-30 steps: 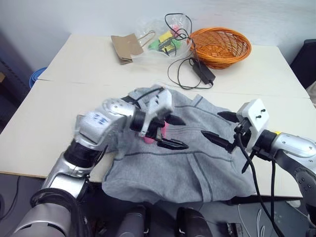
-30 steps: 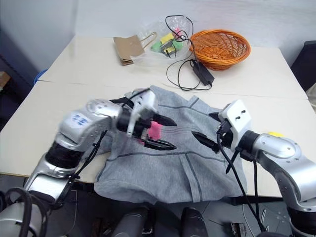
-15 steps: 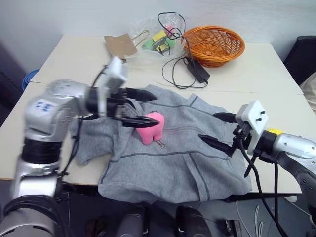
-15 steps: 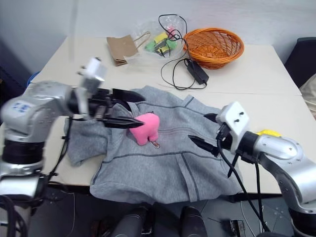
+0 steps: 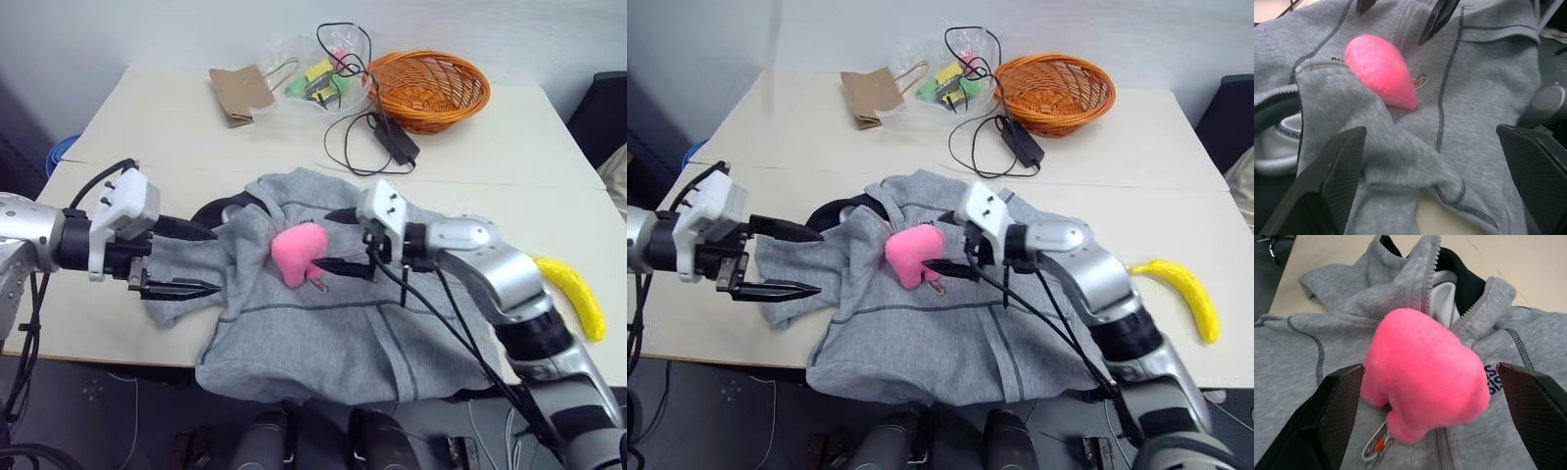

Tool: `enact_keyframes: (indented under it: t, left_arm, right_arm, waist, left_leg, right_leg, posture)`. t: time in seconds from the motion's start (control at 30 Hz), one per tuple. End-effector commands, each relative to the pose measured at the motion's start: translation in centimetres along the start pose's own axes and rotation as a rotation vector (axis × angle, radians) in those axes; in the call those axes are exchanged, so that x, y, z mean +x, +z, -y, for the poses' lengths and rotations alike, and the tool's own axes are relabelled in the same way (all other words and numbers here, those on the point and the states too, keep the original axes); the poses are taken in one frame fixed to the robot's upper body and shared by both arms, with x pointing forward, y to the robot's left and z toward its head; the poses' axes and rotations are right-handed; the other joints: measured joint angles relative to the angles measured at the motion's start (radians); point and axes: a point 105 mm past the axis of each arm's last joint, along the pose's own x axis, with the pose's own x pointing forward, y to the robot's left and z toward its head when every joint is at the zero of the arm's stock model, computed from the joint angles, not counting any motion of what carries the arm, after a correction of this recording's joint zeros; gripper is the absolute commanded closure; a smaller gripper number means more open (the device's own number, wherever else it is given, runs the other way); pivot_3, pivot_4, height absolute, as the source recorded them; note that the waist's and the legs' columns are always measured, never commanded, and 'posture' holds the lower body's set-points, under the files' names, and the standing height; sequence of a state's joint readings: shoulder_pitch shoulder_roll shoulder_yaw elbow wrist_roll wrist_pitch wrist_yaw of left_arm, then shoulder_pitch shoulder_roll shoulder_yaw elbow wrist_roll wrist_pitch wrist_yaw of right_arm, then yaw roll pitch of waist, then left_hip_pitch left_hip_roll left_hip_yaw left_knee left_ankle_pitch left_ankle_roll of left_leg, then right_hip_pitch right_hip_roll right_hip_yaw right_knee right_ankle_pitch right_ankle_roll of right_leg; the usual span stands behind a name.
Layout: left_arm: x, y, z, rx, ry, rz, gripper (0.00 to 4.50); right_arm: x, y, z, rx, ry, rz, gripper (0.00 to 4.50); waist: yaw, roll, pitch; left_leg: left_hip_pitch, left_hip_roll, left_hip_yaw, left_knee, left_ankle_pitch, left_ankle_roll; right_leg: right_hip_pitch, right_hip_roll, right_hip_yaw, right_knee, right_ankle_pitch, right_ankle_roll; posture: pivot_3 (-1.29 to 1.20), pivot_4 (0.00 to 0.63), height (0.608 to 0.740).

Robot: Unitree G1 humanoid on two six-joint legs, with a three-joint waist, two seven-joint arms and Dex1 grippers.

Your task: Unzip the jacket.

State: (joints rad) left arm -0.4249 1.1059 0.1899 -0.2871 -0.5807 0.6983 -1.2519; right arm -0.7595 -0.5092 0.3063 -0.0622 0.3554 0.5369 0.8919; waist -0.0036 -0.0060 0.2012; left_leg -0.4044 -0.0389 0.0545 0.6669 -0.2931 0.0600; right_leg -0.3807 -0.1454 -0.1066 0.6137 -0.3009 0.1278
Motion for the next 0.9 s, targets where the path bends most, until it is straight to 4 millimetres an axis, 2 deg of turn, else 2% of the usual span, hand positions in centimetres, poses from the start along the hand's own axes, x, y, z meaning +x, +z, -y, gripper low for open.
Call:
enact_keyframes:
  t: [0.03, 0.1, 0.2, 0.3, 0.47, 0.53, 0.7, 0.77, 0.9]
  left_arm:
    - [-0.1, 0.8, 0.3, 0.052, 0.033, 0.007, 0.00]
    - [-0.1, 0.9, 0.3, 0.051, 0.042, 0.012, 0.00]
    - [0.1, 0.8, 0.0, 0.062, 0.055, 0.009, 0.00]
    - [0.3, 0.9, -0.4, 0.070, 0.065, 0.013, 0.00]
    - [0.5, 1.1, -1.2, 0.097, 0.071, 0.019, 0.00]
    - [0.7, 1.3, -1.7, 0.110, 0.075, 0.030, 0.00]
    - [2.5, 2.9, -3.2, 0.178, 0.033, 0.084, 0.00]
    - [4.1, 4.0, -3.9, 0.232, -0.010, 0.104, 0.00]
    - [7.1, 5.1, -5.5, 0.311, -0.081, 0.105, 0.00]
  right_arm:
    - [0.5, 0.2, 0.2, -0.010, 0.028, 0.015, 0.39]
    - [0.8, 0.1, 0.1, 0.016, 0.043, 0.024, 0.86]
    - [1.2, 0.2, -0.1, 0.043, 0.058, 0.046, 1.98]
    - [1.5, 0.3, -0.3, 0.064, 0.067, 0.061, 2.81]
    - [1.0, 0.2, -0.7, 0.076, 0.076, 0.069, 4.35]
    - [0.4, 0.1, -0.6, 0.073, 0.063, 0.065, 4.43]
    - [-3.6, 0.1, -0.1, 0.074, -0.037, 0.047, 4.43]
    - [-5.7, 0.1, -0.1, 0.085, -0.102, 0.040, 4.43]
    - [-8.4, 0.5, 0.1, 0.114, -0.246, 0.049, 4.43]
  waist:
    - [0.000, 0.000, 0.000]
    - [-0.001, 0.000, 0.000]
    - [-0.002, 0.000, 0.000]
    - [-0.002, 0.000, 0.000]
    - [0.000, 0.000, 0.000]
    - [0.001, 0.000, 0.000]
    - [0.012, 0.000, 0.000]
    - [0.021, 0.000, 0.000]
    - [0.028, -0.001, 0.000]
  left_leg:
    - [0.000, 0.000, 0.000, 0.000, 0.000, 0.000]
    - [0.000, 0.000, 0.000, 0.000, 0.000, 0.000]
    - [0.000, 0.000, 0.002, 0.000, 0.000, 0.000]
    - [0.000, 0.000, 0.005, 0.000, 0.000, -0.001]
    - [0.000, 0.000, 0.007, 0.000, 0.000, -0.001]
    - [-0.001, 0.000, 0.007, 0.000, 0.000, -0.001]
    - [-0.002, -0.001, 0.007, 0.001, 0.000, 0.000]
    - [-0.002, -0.001, 0.009, 0.000, 0.000, 0.000]
    - [-0.003, -0.001, 0.012, 0.001, 0.001, 0.001]
  right_leg:
    - [-0.001, 0.000, 0.000, 0.001, 0.000, 0.000]
    - [-0.003, 0.000, 0.000, 0.005, 0.000, 0.000]
    - [-0.004, 0.001, -0.001, 0.006, 0.000, 0.000]
    - [-0.006, 0.001, 0.000, 0.007, 0.000, 0.000]
    - [-0.009, 0.001, 0.001, 0.009, 0.000, 0.000]
    - [-0.009, 0.000, 0.001, 0.010, 0.000, 0.000]
    - [-0.010, 0.000, 0.000, 0.010, 0.000, 0.000]
    - [-0.010, -0.001, 0.000, 0.009, 0.000, 0.000]
    - [-0.010, -0.001, 0.000, 0.008, 0.000, 0.000]
  posture:
    - [0.00, 0.150, 0.740]
    - [0.00, 0.150, 0.740]
    - [0.00, 0.150, 0.740]
    - [0.00, 0.150, 0.740]
    - [0.00, 0.150, 0.740]
    - [0.00, 0.150, 0.740]
    - [0.00, 0.150, 0.740]
    - [0.00, 0.150, 0.740]
    - [0.00, 0.150, 0.740]
